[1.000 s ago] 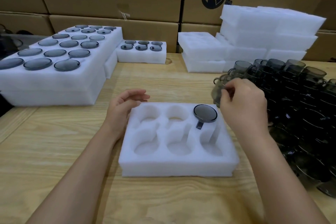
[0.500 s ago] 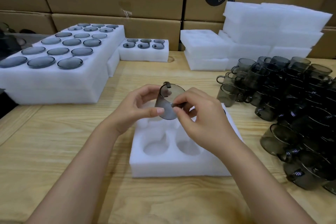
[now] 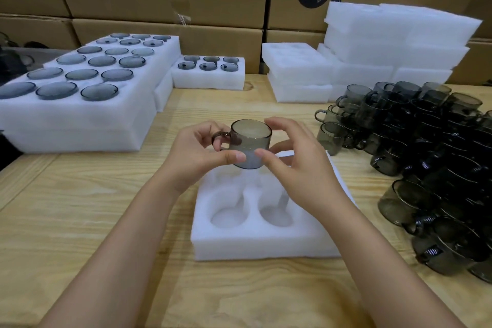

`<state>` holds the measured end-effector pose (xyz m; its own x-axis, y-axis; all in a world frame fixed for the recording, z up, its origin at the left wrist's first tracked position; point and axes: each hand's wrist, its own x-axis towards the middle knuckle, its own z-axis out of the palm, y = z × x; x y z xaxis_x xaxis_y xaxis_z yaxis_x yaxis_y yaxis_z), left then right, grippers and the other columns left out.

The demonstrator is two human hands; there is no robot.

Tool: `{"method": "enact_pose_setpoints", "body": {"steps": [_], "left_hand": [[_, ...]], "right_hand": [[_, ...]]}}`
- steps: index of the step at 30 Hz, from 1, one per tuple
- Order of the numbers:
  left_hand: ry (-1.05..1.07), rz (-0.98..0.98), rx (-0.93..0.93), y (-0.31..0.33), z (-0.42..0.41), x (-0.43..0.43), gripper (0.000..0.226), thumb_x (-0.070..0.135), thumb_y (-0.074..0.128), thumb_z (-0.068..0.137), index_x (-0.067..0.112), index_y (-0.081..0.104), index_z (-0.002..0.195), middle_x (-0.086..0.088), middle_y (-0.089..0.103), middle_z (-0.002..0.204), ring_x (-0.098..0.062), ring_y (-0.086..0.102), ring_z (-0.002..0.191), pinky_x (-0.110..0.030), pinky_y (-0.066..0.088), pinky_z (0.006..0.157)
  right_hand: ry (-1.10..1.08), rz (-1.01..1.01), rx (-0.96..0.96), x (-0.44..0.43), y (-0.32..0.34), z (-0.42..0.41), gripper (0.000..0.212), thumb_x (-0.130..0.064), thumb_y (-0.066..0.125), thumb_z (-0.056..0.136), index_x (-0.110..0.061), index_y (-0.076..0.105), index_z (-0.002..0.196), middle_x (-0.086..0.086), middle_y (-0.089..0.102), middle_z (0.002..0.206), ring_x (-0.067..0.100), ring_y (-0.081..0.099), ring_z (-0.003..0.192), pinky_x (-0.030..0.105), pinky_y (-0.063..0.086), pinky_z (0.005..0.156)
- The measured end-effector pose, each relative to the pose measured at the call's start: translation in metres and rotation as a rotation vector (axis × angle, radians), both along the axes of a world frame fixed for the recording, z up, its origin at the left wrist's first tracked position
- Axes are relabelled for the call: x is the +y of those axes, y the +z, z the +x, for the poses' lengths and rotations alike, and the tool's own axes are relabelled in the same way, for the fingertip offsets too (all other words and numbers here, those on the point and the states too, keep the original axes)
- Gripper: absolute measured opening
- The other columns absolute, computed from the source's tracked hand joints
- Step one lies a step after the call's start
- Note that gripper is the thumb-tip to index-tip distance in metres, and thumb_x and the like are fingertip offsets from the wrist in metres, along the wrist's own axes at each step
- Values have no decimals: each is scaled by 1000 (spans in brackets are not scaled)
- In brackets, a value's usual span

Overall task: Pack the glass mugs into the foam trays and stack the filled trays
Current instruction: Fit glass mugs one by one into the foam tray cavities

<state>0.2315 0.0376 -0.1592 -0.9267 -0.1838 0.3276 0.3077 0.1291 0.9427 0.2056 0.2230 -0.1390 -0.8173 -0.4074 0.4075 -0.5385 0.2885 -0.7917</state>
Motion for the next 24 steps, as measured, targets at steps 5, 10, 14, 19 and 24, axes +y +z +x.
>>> {"method": "enact_pose_setpoints", "body": {"steps": [5,10,14,19,24], "left_hand": [[152,-191,70,0,-4,15,46,7,92,50,19,48,51,0,50,82,-7,59,79,-18,46,76],[8,-252,104,1,-1,23,28,12,87,61,20,61,62,3,53,89,1,58,81,-13,47,75],[-111,-124,38,3,1,17,8,16,68,75,15,71,83,-4,61,100,-9,61,95,-22,49,84],[-137,-203,-8,3,2,17,12,11,73,77,18,73,87,-3,63,95,-10,62,93,-24,50,87],[-67,-337,-42,3,1,24,19,32,77,59,20,76,74,7,61,105,-2,63,95,-12,43,90]], "right_hand": [[10,-41,-136,-1,-5,-2,49,-35,64,84,-32,48,130,-17,49,120,-1,53,99,6,44,72],[-28,-169,-220,1,-9,-9,51,-32,72,78,-33,51,123,-12,58,113,7,58,101,11,45,74],[-85,-210,-231,4,-11,-15,55,-26,72,80,-30,46,129,-14,57,113,8,59,102,16,44,78],[-58,-91,-206,7,-14,-19,51,-18,65,86,-27,45,133,-8,55,122,13,54,115,38,42,102],[-14,-6,-195,13,-14,-25,56,-21,64,86,-26,42,137,-10,54,126,7,48,121,33,39,104]]}}
